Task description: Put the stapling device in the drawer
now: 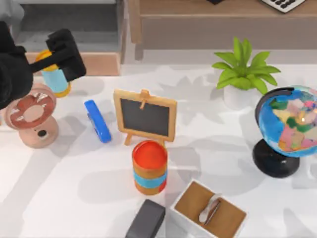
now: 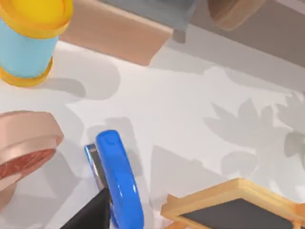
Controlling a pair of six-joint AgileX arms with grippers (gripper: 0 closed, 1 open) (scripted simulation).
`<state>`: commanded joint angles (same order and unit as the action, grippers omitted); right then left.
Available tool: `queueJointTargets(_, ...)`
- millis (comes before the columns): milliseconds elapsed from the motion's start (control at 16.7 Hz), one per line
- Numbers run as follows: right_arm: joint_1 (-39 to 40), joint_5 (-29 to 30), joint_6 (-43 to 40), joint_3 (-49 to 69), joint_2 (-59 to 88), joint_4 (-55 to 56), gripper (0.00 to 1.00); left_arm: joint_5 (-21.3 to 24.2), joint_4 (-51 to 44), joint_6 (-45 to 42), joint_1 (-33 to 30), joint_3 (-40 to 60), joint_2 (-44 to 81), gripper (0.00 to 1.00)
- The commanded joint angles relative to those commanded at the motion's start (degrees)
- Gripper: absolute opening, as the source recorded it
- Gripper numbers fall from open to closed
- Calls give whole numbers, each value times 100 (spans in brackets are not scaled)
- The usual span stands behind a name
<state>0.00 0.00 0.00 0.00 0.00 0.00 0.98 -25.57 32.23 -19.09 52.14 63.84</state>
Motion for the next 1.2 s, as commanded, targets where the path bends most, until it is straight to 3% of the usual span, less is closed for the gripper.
queueJointTargets(300, 0, 0, 0, 0, 0, 0, 100, -80, -1525, 982, -346, 2295, 3019, 100)
queueJointTargets(600, 0, 0, 0, 0, 0, 0, 100, -95, -2819, 1557, -413, 3983, 5183, 100)
queueJointTargets(900, 0, 0, 0, 0, 0, 0, 100, -138, -3645, 1673, -248, 4578, 6121, 100)
queueJointTargets(1200, 0, 0, 0, 0, 0, 0, 100, -138, -3667, 1668, -258, 4574, 6138, 100)
